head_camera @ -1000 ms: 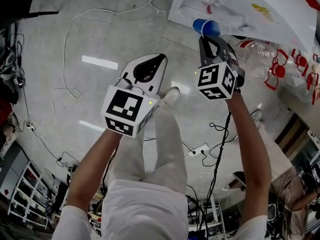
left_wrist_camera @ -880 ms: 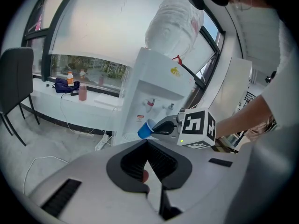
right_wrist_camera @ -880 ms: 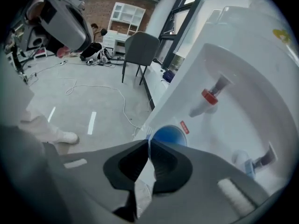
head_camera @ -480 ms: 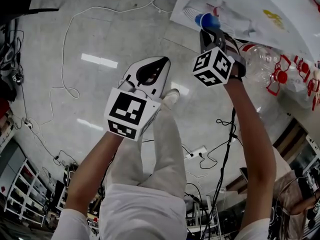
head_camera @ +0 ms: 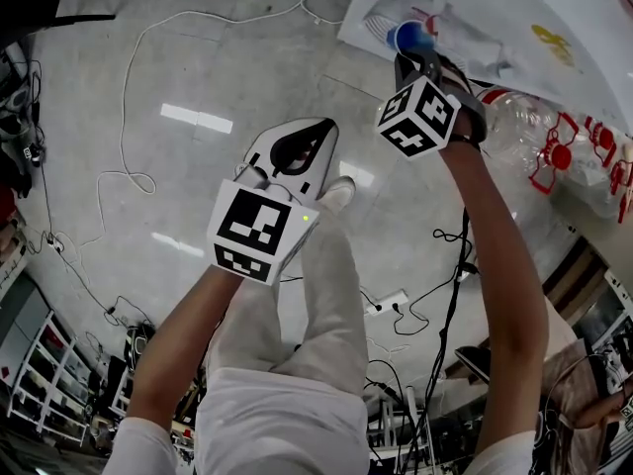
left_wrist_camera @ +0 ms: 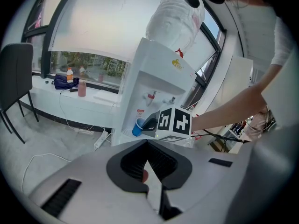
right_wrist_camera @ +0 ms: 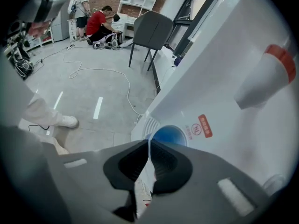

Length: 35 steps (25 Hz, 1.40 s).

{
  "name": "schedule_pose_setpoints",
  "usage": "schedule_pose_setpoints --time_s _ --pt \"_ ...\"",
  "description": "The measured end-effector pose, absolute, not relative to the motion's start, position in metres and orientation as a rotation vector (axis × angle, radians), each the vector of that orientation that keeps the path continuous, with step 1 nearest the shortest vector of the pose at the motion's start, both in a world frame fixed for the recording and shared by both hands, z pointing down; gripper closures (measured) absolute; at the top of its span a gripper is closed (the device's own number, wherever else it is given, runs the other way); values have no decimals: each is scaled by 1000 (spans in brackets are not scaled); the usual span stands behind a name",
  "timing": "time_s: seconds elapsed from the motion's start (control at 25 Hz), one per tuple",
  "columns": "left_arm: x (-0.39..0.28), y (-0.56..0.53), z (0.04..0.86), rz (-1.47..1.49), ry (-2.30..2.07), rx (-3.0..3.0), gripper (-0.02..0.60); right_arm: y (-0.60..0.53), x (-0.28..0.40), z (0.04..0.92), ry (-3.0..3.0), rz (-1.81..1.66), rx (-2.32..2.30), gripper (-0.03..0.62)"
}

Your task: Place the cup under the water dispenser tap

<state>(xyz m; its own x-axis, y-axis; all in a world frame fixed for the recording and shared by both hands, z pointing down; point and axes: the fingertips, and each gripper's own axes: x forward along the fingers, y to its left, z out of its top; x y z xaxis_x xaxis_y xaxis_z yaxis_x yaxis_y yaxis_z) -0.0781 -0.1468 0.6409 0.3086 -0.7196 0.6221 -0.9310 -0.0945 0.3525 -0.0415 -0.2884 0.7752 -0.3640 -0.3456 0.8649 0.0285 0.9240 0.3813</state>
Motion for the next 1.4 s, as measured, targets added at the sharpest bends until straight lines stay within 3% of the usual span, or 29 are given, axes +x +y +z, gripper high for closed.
schedule_pose_setpoints --time_s 0.44,0.88,1.4 --pt "-82 -148 643 384 -1464 1869 580 -287 -47 782 -1889 -418 214 557" --pt "-85 -146 642 399 -1463 1881 580 -290 -45 778 -1887 -413 244 503" --pt "-83 -142 618 407 -1458 1924 580 -259 -40 728 -2003 -382 320 497"
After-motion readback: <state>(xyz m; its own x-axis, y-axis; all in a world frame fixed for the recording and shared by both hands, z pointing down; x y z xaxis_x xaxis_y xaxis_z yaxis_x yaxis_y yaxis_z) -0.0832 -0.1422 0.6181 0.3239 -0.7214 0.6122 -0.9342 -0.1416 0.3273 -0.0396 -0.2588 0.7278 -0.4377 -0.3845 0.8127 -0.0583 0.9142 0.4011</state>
